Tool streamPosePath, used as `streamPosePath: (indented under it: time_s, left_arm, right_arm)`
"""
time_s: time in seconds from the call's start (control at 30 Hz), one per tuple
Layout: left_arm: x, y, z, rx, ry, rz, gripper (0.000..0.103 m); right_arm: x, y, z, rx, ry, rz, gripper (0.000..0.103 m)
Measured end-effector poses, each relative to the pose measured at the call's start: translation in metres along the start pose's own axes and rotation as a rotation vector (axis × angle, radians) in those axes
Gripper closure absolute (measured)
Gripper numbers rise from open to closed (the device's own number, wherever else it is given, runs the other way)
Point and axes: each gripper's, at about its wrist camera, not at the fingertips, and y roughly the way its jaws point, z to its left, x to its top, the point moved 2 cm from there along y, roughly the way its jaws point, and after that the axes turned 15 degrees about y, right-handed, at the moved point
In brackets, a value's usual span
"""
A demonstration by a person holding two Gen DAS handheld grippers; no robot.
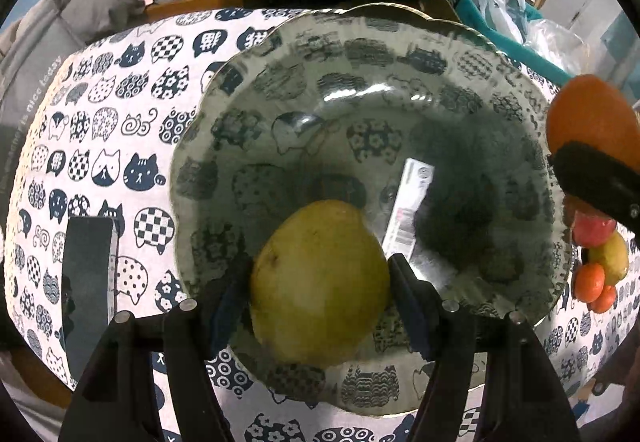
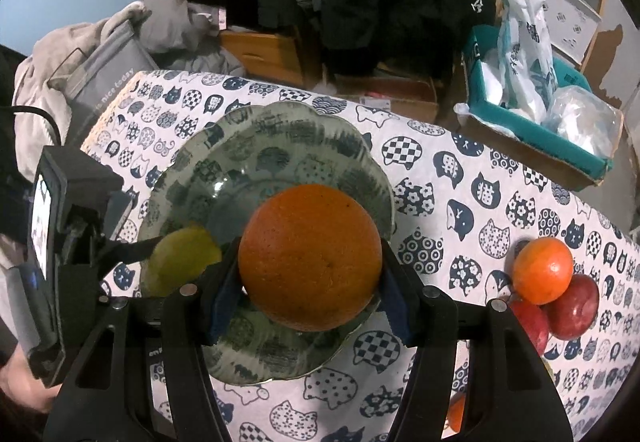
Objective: Organize fruits
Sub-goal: 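Lower the pear into the bowl and open the left tool, then lower the orange into the bowl beside the pear and open the right tool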
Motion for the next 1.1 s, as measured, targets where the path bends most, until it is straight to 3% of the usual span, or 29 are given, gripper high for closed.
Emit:
streamPosePath:
  time_s: [0.13, 0.4, 0.63, 0.87, 1.1]
  left_arm:
    - [0.005, -0.013, -0.001, 0.004, 0.003, -0.059, 0.015]
    - [-0.003, -0.038, 0.025, 0.025, -0.077, -0.079, 0.015]
    - [-0.021, -0.058, 0.06, 0.04, -0.203, -0.113, 0.015]
    - [-0.031, -0.063, 0.069, 0.115, -0.192, -0.102, 0.015]
    - [-0.037, -0.065, 0.072, 0.105, -0.189, -0.119, 0.018]
  right_arm:
    - [0.001, -0.001, 0.0, 0.004, 0.001, 0.0, 0.041]
    - [0.003, 0.001, 0.003, 0.019, 0.012, 0.012, 0.041]
    - [-0.006, 0.013, 0.015, 0.023, -0.018, 0.063, 0.041]
    - [-0.023, 0.032, 0.027, 0.004, -0.072, 0.13, 0.041]
    - [-0.033, 0.042, 0.031, -0.015, -0.104, 0.168, 0.04]
